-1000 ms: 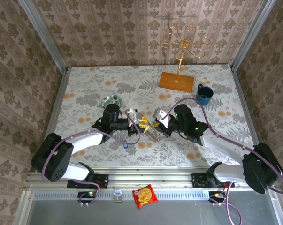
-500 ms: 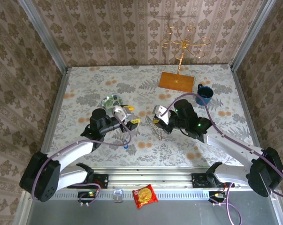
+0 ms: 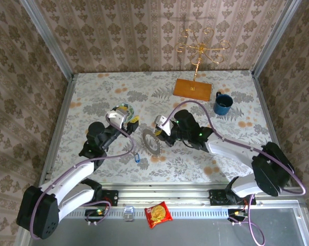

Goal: Put the keys on the keyring

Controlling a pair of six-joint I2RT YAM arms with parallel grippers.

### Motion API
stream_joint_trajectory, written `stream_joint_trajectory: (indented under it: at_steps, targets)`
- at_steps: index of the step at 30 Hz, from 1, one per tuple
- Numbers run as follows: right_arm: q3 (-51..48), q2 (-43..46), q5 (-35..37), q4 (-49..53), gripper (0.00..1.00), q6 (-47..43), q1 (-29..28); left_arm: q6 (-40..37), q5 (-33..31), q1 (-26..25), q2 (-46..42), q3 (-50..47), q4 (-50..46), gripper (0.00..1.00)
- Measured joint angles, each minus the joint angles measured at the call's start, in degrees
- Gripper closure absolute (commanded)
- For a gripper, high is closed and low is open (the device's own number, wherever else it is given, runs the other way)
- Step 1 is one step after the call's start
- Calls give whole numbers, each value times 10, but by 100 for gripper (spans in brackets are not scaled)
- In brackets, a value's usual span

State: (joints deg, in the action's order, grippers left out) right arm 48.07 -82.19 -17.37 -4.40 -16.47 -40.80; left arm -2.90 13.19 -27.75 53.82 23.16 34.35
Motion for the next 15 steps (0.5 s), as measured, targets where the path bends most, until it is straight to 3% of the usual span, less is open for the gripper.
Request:
stream_joint_trajectory:
  at_steps: [15]
  targets:
    - [31, -78, 178, 193, 100, -156, 31, 10, -28, 1, 25, 0, -25, 33]
